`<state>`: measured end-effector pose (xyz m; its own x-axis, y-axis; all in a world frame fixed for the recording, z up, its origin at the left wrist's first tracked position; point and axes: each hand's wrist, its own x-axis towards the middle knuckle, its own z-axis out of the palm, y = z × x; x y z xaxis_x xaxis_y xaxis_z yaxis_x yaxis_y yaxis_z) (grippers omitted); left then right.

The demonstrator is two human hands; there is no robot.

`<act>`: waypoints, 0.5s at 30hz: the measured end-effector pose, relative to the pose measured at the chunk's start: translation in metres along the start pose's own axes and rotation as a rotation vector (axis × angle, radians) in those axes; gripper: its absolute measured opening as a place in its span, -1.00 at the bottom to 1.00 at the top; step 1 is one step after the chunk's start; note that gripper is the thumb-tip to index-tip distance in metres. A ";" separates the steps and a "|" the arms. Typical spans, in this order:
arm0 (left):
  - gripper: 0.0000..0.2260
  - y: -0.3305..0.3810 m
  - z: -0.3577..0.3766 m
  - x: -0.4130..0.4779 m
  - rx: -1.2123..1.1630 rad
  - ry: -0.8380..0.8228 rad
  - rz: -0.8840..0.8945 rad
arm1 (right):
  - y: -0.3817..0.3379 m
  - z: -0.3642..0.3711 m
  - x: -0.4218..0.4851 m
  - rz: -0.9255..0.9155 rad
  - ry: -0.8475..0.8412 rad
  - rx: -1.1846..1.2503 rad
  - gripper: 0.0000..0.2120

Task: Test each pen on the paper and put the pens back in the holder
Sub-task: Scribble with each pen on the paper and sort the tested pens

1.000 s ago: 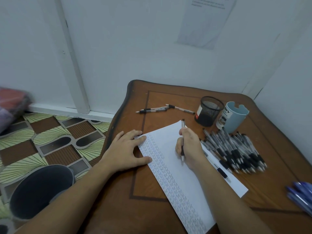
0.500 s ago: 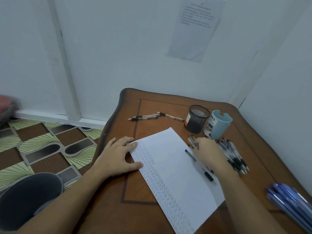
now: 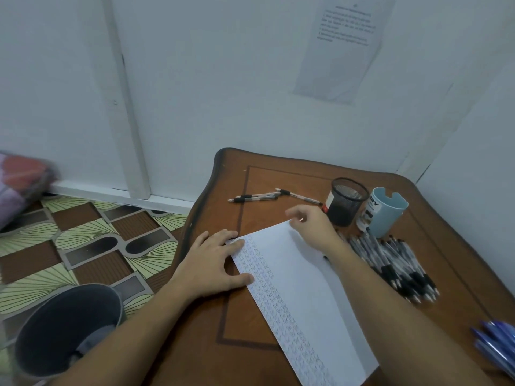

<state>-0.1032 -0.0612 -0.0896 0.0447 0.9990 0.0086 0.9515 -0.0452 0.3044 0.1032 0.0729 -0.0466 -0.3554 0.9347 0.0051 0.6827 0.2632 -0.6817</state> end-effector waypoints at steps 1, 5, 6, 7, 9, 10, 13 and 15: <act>-0.08 0.000 0.000 0.000 -0.001 -0.004 -0.002 | -0.001 0.008 0.013 0.024 -0.017 0.009 -0.73; -0.09 -0.003 0.002 0.000 -0.001 0.006 0.008 | -0.003 0.030 0.057 0.075 0.032 -0.060 -0.64; -0.11 -0.004 0.002 0.001 -0.003 0.011 0.010 | -0.003 0.034 0.065 0.077 0.043 -0.101 -0.62; -0.13 -0.004 0.003 0.001 -0.007 0.016 0.011 | -0.005 0.036 0.069 0.082 0.048 -0.137 -0.62; -0.16 -0.006 0.004 0.001 -0.015 0.025 0.013 | -0.007 0.038 0.077 0.103 0.054 -0.163 -0.67; -0.16 -0.007 0.005 0.001 -0.016 0.029 0.014 | -0.008 0.039 0.080 0.109 0.057 -0.169 -0.71; -0.18 -0.008 0.005 0.002 -0.018 0.029 0.008 | -0.006 0.041 0.083 0.095 0.052 -0.226 -0.87; -0.17 -0.008 0.004 0.002 -0.016 0.031 0.011 | -0.003 0.036 0.084 0.087 0.009 -0.219 -0.92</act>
<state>-0.1090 -0.0590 -0.0959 0.0452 0.9981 0.0409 0.9460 -0.0560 0.3192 0.0479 0.1415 -0.0705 -0.2843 0.9579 -0.0400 0.8331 0.2262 -0.5048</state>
